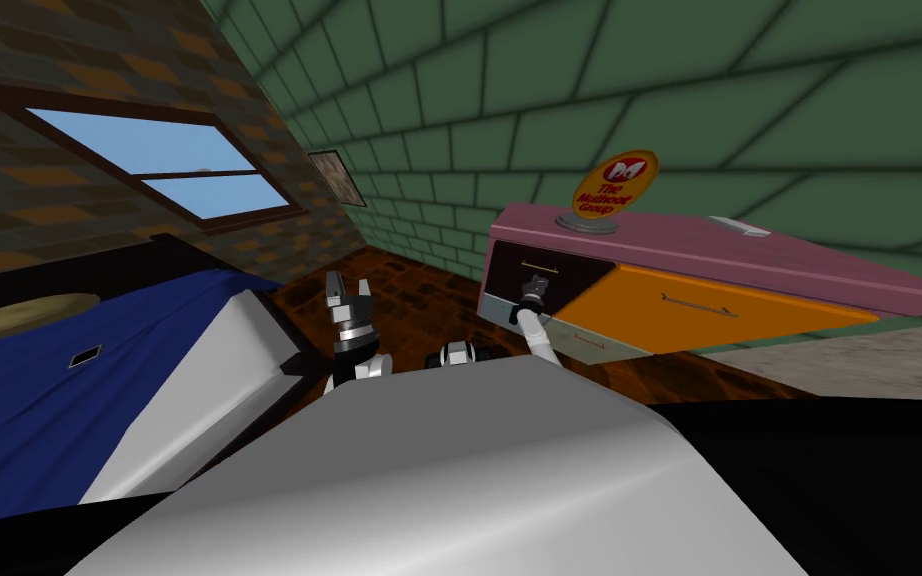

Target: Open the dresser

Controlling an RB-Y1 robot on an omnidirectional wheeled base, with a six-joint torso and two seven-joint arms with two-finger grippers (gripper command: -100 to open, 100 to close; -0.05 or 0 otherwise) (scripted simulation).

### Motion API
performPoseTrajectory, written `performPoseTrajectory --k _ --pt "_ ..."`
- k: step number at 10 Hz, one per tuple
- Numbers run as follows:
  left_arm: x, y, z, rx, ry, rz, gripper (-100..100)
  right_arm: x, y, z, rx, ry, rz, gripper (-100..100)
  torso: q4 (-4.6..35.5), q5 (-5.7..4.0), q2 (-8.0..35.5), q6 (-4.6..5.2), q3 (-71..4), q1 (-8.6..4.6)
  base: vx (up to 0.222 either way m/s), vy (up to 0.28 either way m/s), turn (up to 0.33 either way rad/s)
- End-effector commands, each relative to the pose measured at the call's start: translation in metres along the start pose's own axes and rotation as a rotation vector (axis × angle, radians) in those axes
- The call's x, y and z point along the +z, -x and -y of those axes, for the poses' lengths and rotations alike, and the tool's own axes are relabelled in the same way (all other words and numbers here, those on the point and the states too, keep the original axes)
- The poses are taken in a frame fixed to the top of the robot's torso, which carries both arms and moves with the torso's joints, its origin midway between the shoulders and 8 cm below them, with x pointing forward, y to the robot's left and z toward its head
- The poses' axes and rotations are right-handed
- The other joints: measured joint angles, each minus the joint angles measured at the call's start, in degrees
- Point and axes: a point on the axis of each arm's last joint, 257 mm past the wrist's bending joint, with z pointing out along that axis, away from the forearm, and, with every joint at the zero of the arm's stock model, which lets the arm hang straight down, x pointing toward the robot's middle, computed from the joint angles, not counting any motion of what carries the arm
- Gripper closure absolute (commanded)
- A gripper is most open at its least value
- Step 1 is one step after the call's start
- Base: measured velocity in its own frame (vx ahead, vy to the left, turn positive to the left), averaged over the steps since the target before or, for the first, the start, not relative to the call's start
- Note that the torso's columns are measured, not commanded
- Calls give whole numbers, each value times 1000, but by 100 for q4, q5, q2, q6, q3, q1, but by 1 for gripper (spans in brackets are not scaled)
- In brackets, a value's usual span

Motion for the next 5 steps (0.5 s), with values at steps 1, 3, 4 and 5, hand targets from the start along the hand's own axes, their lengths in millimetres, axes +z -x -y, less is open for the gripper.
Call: performPoseTrajectory --k 1,3,4,5 --pt "0 0 0 0 0 0 0 0 6 1 1 4 10 100 -3 -4 -9 1 -7 -17 -175 115 -36" --pt "0 0 0 0 0 0 0 1 5 3 -3 -4 8 -100 -14 -11 -52 0 -31 -43 0 24 9" --pt "0 0 0 1 0 0 0 2 5 4 -4 -6 9 -100 -25 -15 -91 -1 -55 -54 161 -36 35" --pt "0 0 0 1 1 0 0 3 6 5 -6 -10 9 -100 -27 -14 -91 0 -58 -46 167 -56 23"
